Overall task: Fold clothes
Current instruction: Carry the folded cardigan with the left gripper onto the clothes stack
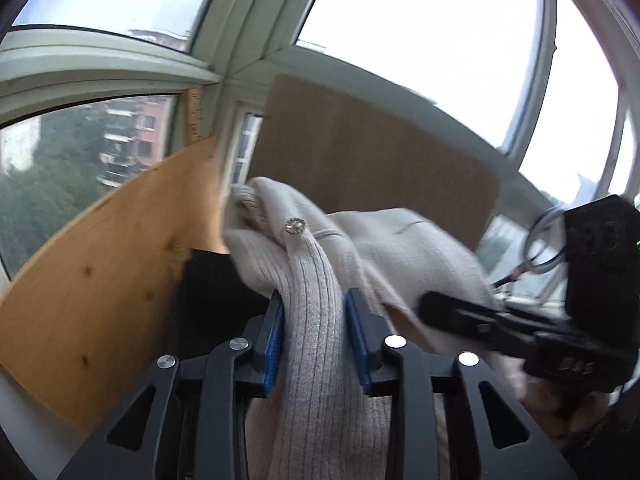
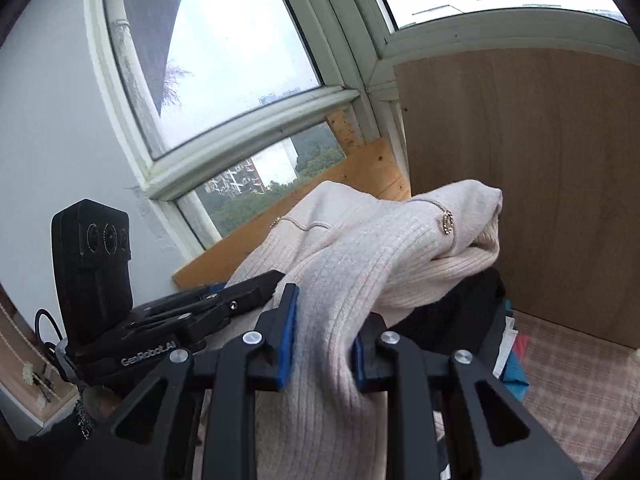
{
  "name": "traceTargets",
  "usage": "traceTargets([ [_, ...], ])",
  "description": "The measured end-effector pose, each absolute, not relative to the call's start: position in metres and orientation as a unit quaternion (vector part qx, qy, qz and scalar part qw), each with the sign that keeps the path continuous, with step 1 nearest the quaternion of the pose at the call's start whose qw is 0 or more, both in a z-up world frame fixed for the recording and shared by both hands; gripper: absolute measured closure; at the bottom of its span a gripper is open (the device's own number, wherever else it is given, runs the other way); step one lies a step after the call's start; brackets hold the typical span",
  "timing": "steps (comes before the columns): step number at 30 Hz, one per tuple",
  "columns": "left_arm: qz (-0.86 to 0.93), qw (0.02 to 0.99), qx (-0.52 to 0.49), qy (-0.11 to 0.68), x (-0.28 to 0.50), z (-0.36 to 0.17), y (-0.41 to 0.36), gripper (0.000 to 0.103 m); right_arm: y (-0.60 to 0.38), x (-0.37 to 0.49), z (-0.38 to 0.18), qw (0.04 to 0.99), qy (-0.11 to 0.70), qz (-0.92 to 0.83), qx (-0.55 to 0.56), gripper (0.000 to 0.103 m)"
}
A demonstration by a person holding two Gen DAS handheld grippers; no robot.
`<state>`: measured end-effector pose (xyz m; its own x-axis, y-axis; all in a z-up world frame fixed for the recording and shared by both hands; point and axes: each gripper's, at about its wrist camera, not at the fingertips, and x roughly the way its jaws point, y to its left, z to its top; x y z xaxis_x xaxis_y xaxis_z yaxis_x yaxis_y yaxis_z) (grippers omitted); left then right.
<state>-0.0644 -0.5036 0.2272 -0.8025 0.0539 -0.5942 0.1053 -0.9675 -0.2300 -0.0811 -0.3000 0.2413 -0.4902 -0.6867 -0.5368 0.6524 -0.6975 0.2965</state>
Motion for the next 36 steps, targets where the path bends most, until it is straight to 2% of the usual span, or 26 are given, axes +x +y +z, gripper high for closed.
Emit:
traceTargets([
  [2,-0.915,0.051,0.354,0.189,-0.071,0.196,-0.535,0.075,-0.305,-0.099,0.197,0.343,-0.003,-0.847,0.406,0.075],
  [4,-0.911,0.052,0.343,0.222,-0.062,0.185,-0.551,0.075,-0.292,-0.107,0.172,0.338,-0.028,-0.823,0.455,0.075],
  [8,-0.929,0.045,0.322,0.174,-0.054,0.204,-0.536,0.075,-0.254,-0.098,0.2,0.351,-0.087,-0.833,0.418,0.07],
  [11,-0.943,0.016,0.312,0.112,-0.067,0.226,-0.507,0.074,-0.248,-0.095,0.237,0.348,-0.083,-0.858,0.368,0.065],
  [14,-0.949,0.001,0.307,0.077,-0.093,0.235,-0.484,0.07,-0.268,-0.104,0.257,0.349,-0.06,-0.871,0.342,0.065],
  [17,-0.941,0.0,0.326,0.089,-0.126,0.226,-0.482,0.07,-0.294,-0.131,0.249,0.352,-0.051,-0.863,0.359,0.065],
  [20,-0.926,0.006,0.363,0.108,-0.152,0.202,-0.486,0.071,-0.314,-0.154,0.214,0.32,-0.023,-0.862,0.393,0.065],
  [25,-0.919,0.011,0.383,0.094,-0.164,0.172,-0.485,0.071,-0.309,-0.171,0.166,0.304,-0.054,-0.85,0.426,0.064],
  [31,-0.93,-0.004,0.355,0.091,-0.133,0.205,-0.473,0.071,-0.266,-0.137,0.205,0.316,-0.106,-0.854,0.399,0.064],
  [33,-0.936,-0.026,0.342,0.086,-0.111,0.219,-0.464,0.071,-0.242,-0.108,0.218,0.301,-0.086,-0.87,0.38,0.064],
  [36,-0.939,-0.063,0.334,0.059,-0.077,0.233,-0.434,0.063,-0.193,-0.063,0.222,0.253,-0.052,-0.891,0.375,0.064],
])
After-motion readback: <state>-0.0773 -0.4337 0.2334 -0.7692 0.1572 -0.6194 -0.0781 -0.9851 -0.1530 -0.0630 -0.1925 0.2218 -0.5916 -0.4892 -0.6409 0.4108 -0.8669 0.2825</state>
